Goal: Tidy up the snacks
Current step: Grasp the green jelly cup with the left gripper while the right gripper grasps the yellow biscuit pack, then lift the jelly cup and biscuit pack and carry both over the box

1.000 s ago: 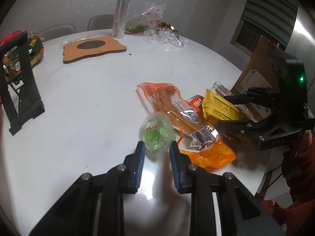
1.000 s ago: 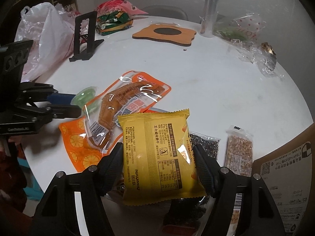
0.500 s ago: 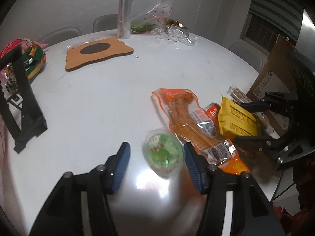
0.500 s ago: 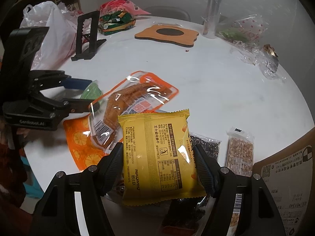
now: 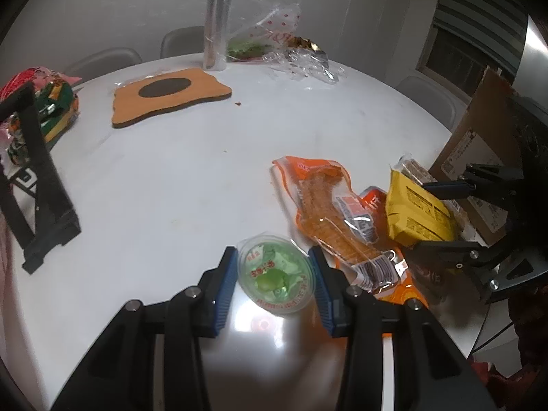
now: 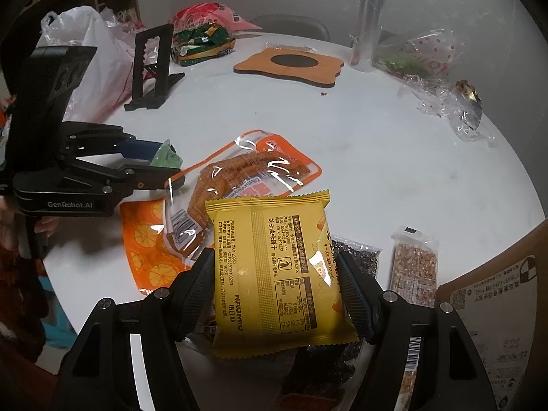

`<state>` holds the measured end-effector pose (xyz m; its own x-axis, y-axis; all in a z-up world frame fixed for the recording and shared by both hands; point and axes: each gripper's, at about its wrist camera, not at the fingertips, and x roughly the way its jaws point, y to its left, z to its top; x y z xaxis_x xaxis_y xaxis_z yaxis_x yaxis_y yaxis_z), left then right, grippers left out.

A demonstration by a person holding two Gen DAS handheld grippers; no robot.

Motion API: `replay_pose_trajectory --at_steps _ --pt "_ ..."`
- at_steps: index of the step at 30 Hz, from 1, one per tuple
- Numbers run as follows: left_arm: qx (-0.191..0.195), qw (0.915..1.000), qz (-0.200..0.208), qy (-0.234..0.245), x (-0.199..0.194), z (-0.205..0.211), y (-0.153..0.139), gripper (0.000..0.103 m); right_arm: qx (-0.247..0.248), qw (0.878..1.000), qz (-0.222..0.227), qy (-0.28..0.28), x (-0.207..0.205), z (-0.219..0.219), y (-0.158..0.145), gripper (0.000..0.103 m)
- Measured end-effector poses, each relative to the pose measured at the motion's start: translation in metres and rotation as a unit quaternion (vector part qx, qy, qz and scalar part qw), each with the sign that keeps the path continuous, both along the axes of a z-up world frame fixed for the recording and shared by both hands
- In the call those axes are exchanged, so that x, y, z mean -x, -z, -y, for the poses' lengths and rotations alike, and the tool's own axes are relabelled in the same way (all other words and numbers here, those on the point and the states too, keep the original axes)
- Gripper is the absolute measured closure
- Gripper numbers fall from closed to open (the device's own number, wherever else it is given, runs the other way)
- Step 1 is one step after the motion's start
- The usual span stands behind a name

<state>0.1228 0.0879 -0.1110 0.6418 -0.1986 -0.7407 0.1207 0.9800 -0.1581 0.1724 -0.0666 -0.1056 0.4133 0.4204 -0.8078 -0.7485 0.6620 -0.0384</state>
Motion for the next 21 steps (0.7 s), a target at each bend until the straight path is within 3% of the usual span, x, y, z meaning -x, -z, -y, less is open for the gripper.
replay_pose_trajectory --at_steps 5,12,21 --pt "0.004 0.9991 0.033 -0.026 0.017 -0.007 -0.025 0.064 -0.012 1.000 0.014 -0.002 0.010 0.002 -0.015 0.036" --pt "0.003 0.9931 0.116 -0.018 0.057 0.001 -0.090 0.064 -0.052 0.997 0.053 -0.025 0.042 0.011 -0.063 0.036" --pt "0.012 0.9780 0.200 0.060 0.078 0.050 -0.177 0.064 -0.097 0.987 0.126 -0.038 0.082 0.048 -0.141 0.036"
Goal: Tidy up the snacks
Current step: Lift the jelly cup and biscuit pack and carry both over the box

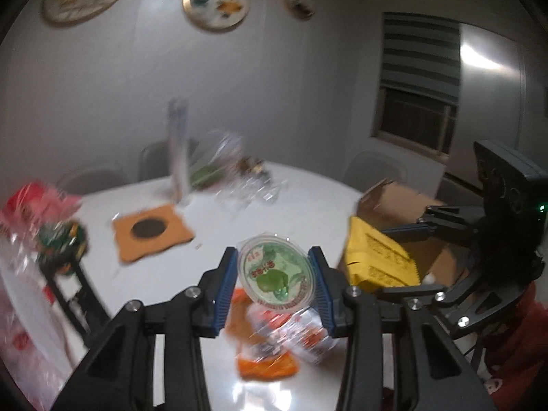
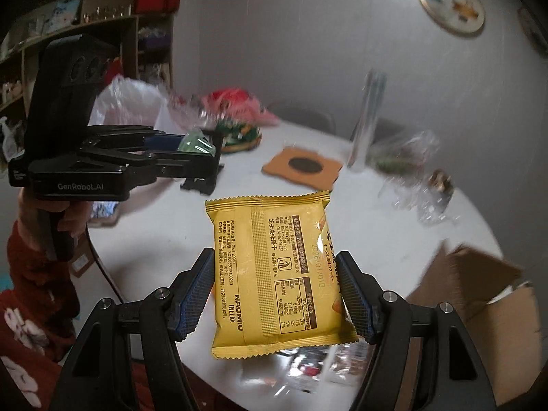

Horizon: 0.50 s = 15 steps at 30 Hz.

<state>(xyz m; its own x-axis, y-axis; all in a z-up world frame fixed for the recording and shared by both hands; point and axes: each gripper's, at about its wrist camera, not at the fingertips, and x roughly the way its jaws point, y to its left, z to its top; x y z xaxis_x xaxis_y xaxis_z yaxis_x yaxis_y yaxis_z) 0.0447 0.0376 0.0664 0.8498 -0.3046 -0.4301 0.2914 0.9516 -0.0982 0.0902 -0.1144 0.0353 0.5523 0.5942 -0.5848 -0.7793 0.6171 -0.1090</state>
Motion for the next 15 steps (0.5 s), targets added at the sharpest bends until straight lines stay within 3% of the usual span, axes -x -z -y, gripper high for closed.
replay_pose_trajectory --at_steps 8,15 --pt "-0.015 0.9951 0.029 0.093 -0.019 0.078 -0.044 0.064 -0.034 0.996 0.044 0.076 0.003 0.068 -0.041 0.036" --pt "-0.033 0.9864 0.012 0.161 -0.057 0.152 -0.053 0.064 -0.044 0.987 0.035 0.153 -0.018 0.134 -0.042 0.036"
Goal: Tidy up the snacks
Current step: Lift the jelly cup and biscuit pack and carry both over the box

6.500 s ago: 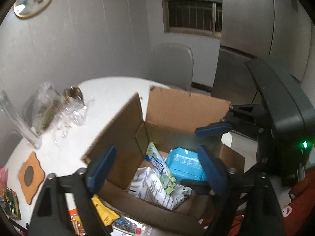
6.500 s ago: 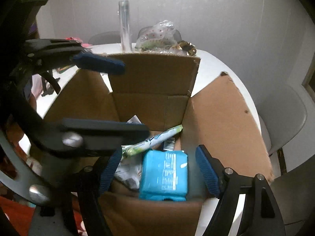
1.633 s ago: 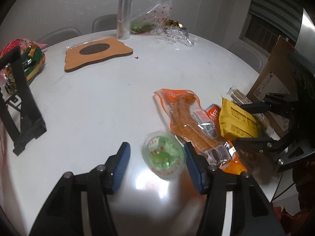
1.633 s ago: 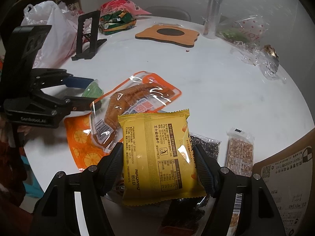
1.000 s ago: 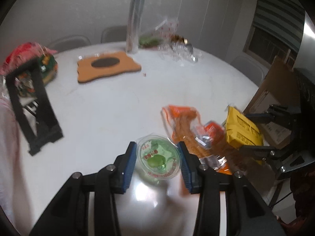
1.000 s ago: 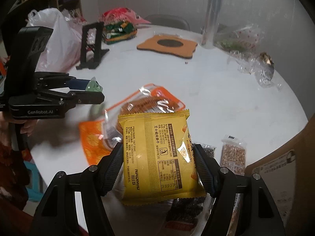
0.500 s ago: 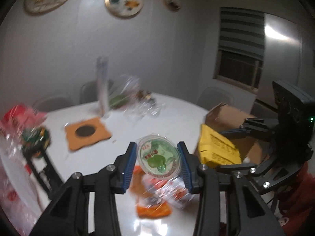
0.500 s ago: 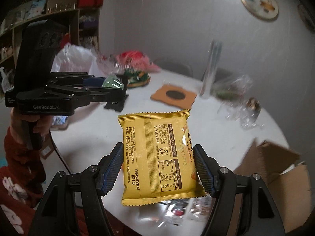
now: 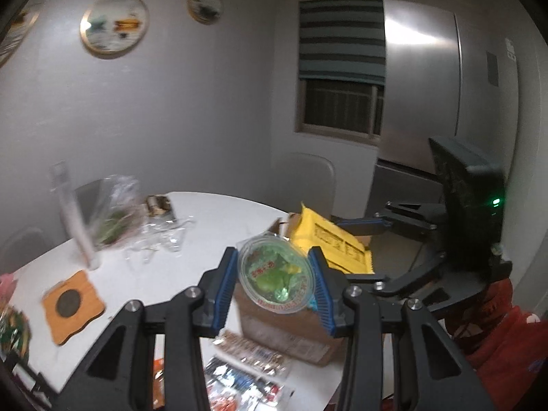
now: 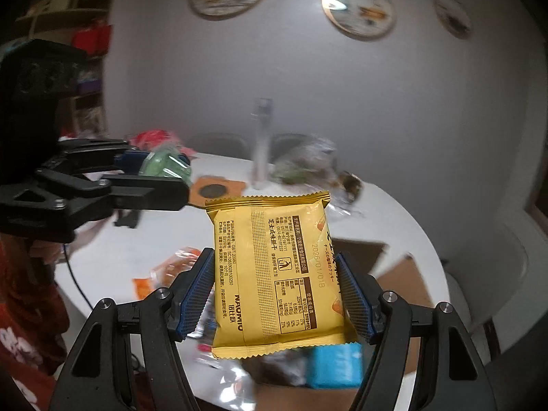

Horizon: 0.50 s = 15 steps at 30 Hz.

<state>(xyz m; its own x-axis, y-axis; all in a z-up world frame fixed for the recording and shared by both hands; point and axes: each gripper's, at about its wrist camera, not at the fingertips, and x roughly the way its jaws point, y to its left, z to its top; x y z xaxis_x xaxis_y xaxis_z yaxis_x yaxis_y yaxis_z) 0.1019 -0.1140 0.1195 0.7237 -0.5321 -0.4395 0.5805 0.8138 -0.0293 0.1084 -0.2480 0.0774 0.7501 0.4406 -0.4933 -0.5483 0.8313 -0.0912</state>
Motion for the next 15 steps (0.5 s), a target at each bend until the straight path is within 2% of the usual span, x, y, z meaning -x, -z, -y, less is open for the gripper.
replay_pose_trajectory --at_steps 3,6,10,15 --pt "-0.013 0.9995 -0.019 0.022 -0.016 0.029 0.004 0.064 -0.003 0.999 -0.026 0.034 -0.017 0.026 0.014 0.036" --pt "-0.041 0.9978 -0.041 0.032 -0.036 0.058 0.013 0.064 -0.005 0.997 -0.055 0.045 -0.034 0.040 0.030 0.036" --pt "-0.077 0.9930 -0.081 0.037 -0.060 0.087 0.032 0.064 0.006 0.995 -0.085 0.047 -0.055 0.046 0.052 0.036" --pt "-0.112 0.9867 -0.111 0.040 -0.080 0.107 0.050 0.064 0.022 0.993 -0.109 0.036 -0.071 0.047 0.072 0.036"
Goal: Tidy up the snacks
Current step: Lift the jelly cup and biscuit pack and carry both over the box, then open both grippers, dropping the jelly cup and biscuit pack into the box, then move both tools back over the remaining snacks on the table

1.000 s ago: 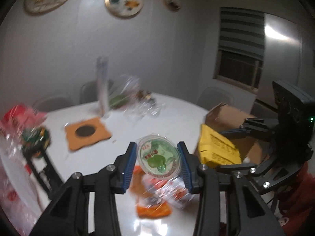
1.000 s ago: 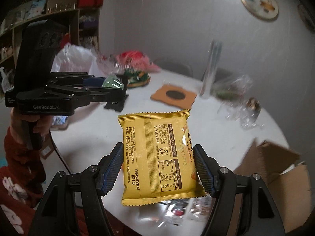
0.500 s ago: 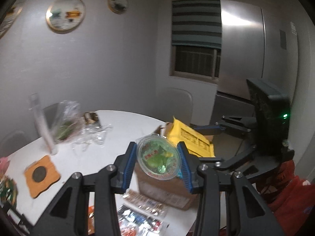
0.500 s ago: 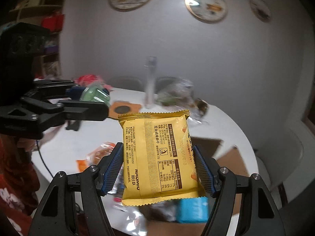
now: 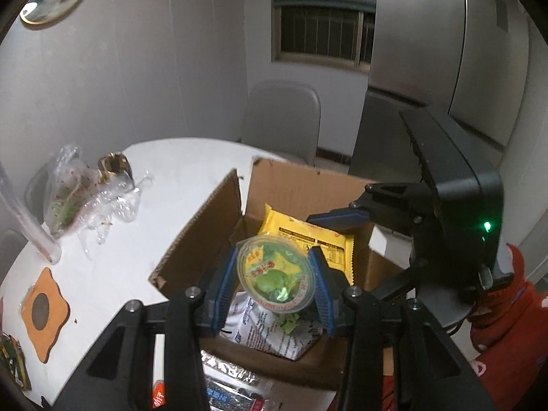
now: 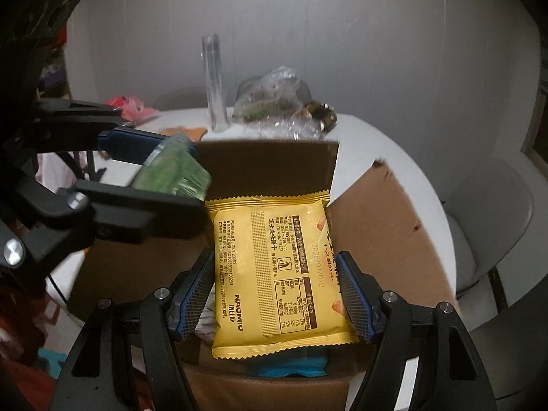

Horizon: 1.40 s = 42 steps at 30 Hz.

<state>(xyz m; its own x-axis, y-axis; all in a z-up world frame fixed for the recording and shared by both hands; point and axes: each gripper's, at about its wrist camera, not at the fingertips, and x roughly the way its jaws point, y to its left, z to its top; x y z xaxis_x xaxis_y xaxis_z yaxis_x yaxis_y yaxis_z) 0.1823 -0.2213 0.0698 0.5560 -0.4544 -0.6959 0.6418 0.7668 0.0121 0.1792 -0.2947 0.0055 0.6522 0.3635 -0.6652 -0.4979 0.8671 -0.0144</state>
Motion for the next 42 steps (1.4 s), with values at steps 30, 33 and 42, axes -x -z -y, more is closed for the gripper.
replay_pose_trajectory --at_steps 30,33,42 --pt "-0.028 0.9994 0.017 -0.006 0.012 -0.002 0.019 0.016 0.055 0.998 -0.003 -0.016 0.017 -0.007 0.014 0.018" --pt "-0.015 0.9993 0.032 -0.011 0.028 -0.012 0.010 0.015 0.049 0.999 0.013 -0.007 0.037 -0.001 0.003 0.017" --pt "0.036 0.9952 0.073 -0.054 0.077 -0.075 -0.021 0.012 0.053 0.994 0.096 0.022 0.089 -0.023 -0.040 0.017"
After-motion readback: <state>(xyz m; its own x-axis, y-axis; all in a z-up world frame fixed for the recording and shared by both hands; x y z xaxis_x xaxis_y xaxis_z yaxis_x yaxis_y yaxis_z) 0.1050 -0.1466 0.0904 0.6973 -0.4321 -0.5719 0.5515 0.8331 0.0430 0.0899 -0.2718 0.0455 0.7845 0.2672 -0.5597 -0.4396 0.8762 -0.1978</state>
